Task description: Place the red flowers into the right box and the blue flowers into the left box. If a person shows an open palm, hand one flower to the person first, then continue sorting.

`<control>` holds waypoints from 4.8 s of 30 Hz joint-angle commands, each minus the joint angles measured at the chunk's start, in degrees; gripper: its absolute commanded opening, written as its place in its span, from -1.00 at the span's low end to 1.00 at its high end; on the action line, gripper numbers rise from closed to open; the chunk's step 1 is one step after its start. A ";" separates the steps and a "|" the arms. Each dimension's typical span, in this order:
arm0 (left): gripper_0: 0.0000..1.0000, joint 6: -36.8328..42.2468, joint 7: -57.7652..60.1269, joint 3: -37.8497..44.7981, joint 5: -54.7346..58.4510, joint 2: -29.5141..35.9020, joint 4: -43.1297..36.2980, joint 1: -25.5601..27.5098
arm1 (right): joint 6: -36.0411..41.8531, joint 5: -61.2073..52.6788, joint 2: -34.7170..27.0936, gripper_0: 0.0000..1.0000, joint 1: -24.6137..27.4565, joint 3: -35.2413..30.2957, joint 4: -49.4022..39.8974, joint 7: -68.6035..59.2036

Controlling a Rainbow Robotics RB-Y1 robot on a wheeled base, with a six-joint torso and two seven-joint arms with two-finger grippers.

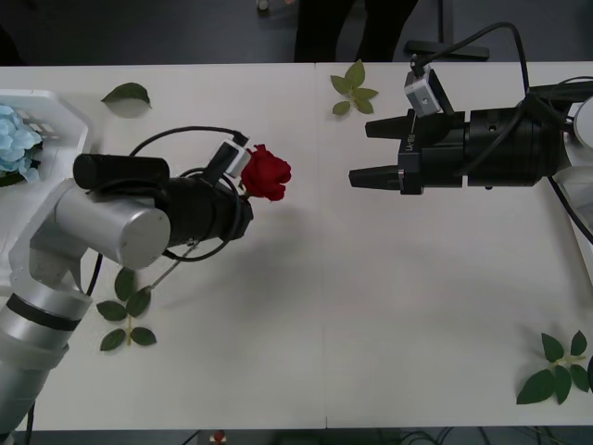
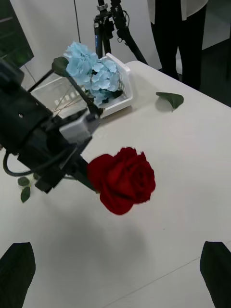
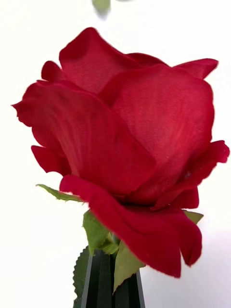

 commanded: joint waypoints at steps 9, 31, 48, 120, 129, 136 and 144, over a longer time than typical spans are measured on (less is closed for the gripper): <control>-1.00 9.03 -9.98 17.30 33.05 1.51 -5.47 0.41 | -0.45 -0.82 -1.00 1.00 -1.93 -0.17 -0.76 1.83; -1.00 -11.36 -10.94 18.18 65.49 -6.93 -5.39 -6.19 | 0.61 -11.11 -0.82 1.00 3.35 -0.17 5.83 3.15; -1.00 -29.37 -9.89 7.63 62.23 -14.40 -5.03 -5.39 | -4.75 -18.84 8.85 1.00 12.49 -0.61 5.56 6.05; 1.00 -26.56 -10.24 6.93 65.49 -10.00 -5.12 -3.90 | -11.34 -27.46 17.55 -1.00 12.49 -1.05 -1.55 7.42; 1.00 -15.66 -11.03 14.05 70.06 -3.59 -5.65 -1.18 | -14.86 -26.58 15.97 -1.00 11.43 -2.11 -1.55 7.42; 1.00 -13.55 -11.91 17.57 73.57 -0.78 -6.44 0.93 | -16.79 -21.39 14.56 -1.00 8.27 -5.71 -1.55 7.42; 1.00 -13.55 -12.09 18.09 74.01 -0.78 -6.35 1.02 | -18.46 -21.13 15.79 -1.00 4.93 -9.40 -1.73 7.42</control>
